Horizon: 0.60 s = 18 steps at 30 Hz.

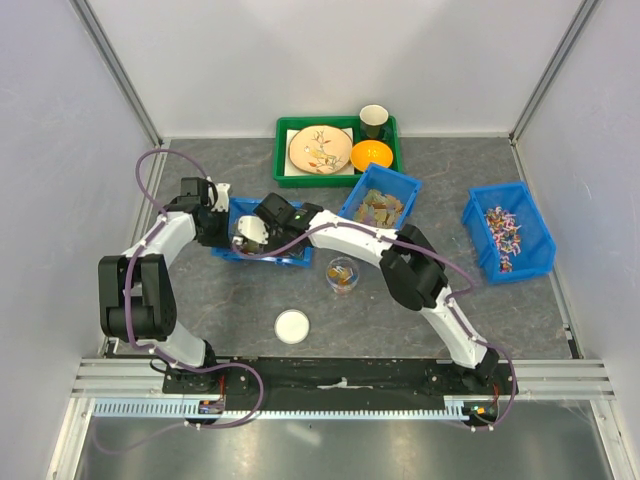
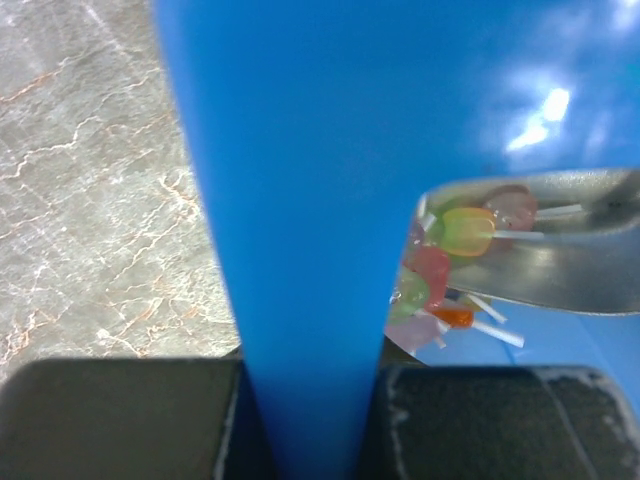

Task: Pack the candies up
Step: Scoop the fake candies from the storage box.

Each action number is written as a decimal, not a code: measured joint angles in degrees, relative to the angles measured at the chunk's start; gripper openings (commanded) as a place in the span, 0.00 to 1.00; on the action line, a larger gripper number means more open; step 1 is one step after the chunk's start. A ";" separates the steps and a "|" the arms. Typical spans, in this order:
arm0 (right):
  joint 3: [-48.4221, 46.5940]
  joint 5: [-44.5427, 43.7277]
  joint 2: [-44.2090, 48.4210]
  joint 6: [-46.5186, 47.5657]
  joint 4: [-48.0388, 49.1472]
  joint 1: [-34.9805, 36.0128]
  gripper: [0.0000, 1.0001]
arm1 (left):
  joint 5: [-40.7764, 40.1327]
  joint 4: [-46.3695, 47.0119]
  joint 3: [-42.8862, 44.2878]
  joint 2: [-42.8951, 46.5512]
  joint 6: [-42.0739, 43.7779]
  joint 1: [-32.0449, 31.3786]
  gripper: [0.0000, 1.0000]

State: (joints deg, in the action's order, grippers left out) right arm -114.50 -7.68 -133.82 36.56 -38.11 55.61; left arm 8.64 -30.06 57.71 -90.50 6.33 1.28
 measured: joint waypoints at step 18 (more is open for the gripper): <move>9.01 17.81 5.73 -8.04 5.53 -6.43 0.00 | 0.42 0.52 -0.09 0.00 0.02 -0.66 0.02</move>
State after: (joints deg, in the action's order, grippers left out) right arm -105.49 10.13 -128.09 28.51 -32.58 49.19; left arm 9.06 -29.54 57.63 -90.50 6.35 0.62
